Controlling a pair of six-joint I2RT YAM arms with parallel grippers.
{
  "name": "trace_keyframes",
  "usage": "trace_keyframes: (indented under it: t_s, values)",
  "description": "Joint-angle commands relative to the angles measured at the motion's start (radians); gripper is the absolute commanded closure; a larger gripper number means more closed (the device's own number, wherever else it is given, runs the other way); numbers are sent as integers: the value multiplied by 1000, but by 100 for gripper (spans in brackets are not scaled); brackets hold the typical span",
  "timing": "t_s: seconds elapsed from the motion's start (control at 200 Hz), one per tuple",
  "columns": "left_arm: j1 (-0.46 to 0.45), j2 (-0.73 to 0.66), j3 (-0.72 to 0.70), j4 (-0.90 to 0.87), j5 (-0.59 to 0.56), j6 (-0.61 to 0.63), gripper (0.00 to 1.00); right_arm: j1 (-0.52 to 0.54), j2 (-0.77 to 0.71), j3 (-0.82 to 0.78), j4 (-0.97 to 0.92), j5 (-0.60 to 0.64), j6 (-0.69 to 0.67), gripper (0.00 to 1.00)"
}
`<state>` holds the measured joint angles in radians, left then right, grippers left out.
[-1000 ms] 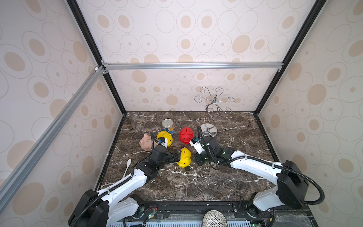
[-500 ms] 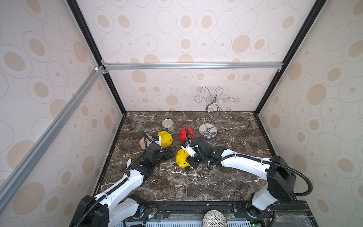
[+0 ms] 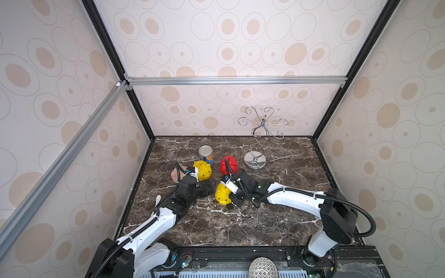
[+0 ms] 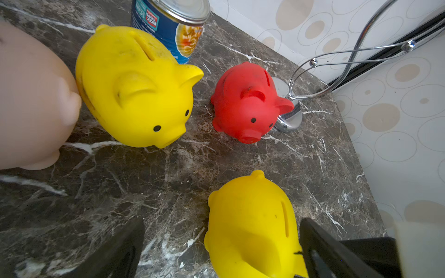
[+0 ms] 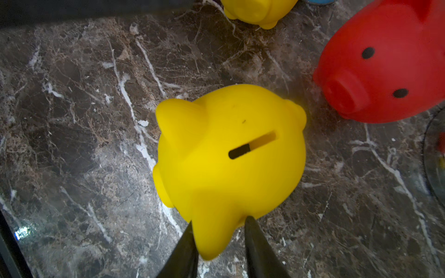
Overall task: Open piggy banks
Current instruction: Adjust the piggy bank at the center of the board.
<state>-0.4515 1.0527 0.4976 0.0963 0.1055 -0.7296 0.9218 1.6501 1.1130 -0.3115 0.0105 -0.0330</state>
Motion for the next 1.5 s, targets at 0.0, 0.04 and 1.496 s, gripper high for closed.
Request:
trace_keyframes:
  t_s: [0.0,0.04,1.496]
  values:
    - [9,-7,0,14,-5,-1,0,8,-14,22,16,27,-26,65]
    - [10,-7,-1,13,-6,-1,0,9,-19,18,25,23,-26,65]
    - [24,-3,-9,49,38,-5,0,-50,-191,-321,178,156,70,78]
